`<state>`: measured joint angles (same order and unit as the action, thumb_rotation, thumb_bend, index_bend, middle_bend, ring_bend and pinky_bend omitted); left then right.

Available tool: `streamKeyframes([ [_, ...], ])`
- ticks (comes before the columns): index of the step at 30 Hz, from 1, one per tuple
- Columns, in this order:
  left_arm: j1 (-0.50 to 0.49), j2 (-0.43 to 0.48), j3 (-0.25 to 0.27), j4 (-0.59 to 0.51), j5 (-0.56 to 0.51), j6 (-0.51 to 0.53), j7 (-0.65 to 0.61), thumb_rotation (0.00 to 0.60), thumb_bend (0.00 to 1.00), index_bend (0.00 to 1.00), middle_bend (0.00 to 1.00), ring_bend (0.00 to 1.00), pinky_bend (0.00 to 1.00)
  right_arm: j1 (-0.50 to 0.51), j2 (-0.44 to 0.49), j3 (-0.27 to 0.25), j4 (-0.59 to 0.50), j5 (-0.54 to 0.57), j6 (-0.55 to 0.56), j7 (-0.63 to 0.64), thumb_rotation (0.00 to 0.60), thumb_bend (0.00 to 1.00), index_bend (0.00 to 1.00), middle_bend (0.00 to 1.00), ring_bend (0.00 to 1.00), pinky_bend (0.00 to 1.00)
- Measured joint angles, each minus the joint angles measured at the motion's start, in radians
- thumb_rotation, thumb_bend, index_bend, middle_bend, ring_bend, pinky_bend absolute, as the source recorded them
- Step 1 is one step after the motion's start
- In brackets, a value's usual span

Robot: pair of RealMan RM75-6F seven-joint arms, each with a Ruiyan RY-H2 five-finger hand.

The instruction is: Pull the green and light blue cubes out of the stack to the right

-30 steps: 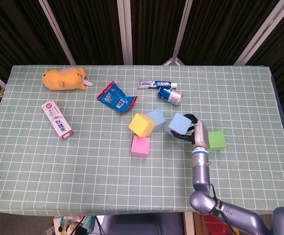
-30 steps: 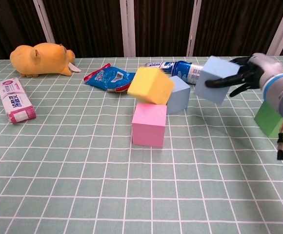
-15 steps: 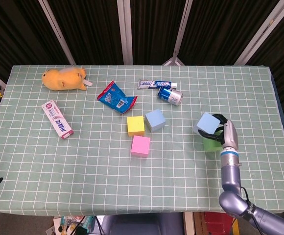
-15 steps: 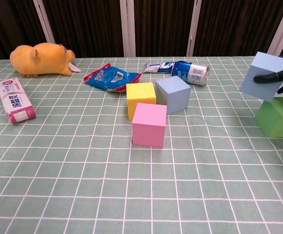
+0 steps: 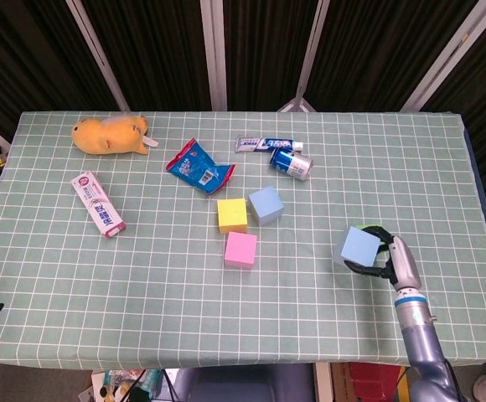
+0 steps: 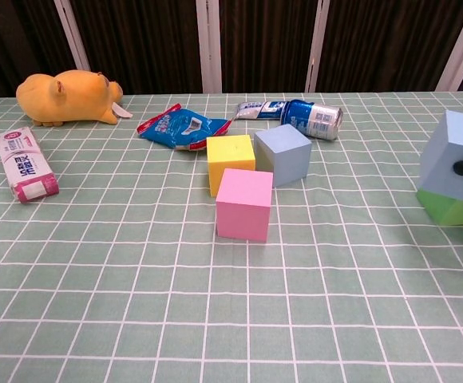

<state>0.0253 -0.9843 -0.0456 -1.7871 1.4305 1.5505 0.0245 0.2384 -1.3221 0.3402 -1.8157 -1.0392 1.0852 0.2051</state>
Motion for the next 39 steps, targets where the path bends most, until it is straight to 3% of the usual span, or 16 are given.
streamKeyframes([
  [4, 0.001, 0.0, 0.002, -0.001, 0.003, 0.001, 0.001, 0.6, 0.13, 0.24, 0.0, 0.0, 0.0, -0.034, 0.038, -0.056, -0.009, -0.065, 0.008, 0.048, 0.6, 0.28, 0.44, 0.57, 0.77, 0.46],
  [7, 0.002, 0.0, 0.002, -0.002, 0.003, 0.003, 0.004, 0.6, 0.13, 0.24, 0.0, 0.0, 0.0, -0.045, 0.061, -0.084, -0.003, -0.098, -0.012, 0.091, 0.6, 0.28, 0.43, 0.55, 0.67, 0.43],
  [12, 0.002, -0.001, 0.003, -0.004, 0.003, 0.002, 0.01, 0.6, 0.13, 0.24, 0.0, 0.0, 0.0, -0.04, 0.075, -0.145, 0.043, -0.171, -0.054, 0.098, 0.6, 0.27, 0.27, 0.33, 0.4, 0.22],
  [16, 0.001, -0.001, 0.004, -0.005, 0.002, 0.001, 0.013, 0.6, 0.13, 0.24, 0.0, 0.0, 0.0, -0.016, 0.073, -0.184, 0.07, -0.192, -0.092, 0.035, 0.6, 0.22, 0.2, 0.24, 0.31, 0.16],
  [21, 0.001, -0.001, 0.003, -0.005, 0.001, 0.001, 0.01, 0.6, 0.13, 0.24, 0.0, 0.0, 0.0, 0.007, 0.041, -0.185, 0.088, -0.18, -0.094, 0.013, 0.6, 0.15, 0.1, 0.13, 0.13, 0.09],
  [26, 0.003, 0.002, 0.001, -0.004, -0.002, 0.003, 0.002, 0.6, 0.13, 0.24, 0.0, 0.0, 0.0, 0.007, -0.019, -0.162, 0.119, -0.156, -0.022, -0.008, 0.6, 0.15, 0.02, 0.07, 0.09, 0.07],
  [31, 0.002, 0.005, -0.001, -0.002, -0.006, 0.001, -0.005, 0.6, 0.13, 0.24, 0.0, 0.0, 0.0, -0.008, -0.04, -0.143, 0.135, -0.148, 0.055, -0.016, 0.6, 0.14, 0.02, 0.07, 0.09, 0.07],
  [39, -0.001, 0.0, 0.002, -0.004, -0.001, -0.004, 0.005, 0.6, 0.13, 0.24, 0.0, 0.0, 0.0, -0.085, 0.072, -0.154, 0.055, -0.186, 0.217, -0.09, 0.6, 0.14, 0.02, 0.07, 0.09, 0.07],
])
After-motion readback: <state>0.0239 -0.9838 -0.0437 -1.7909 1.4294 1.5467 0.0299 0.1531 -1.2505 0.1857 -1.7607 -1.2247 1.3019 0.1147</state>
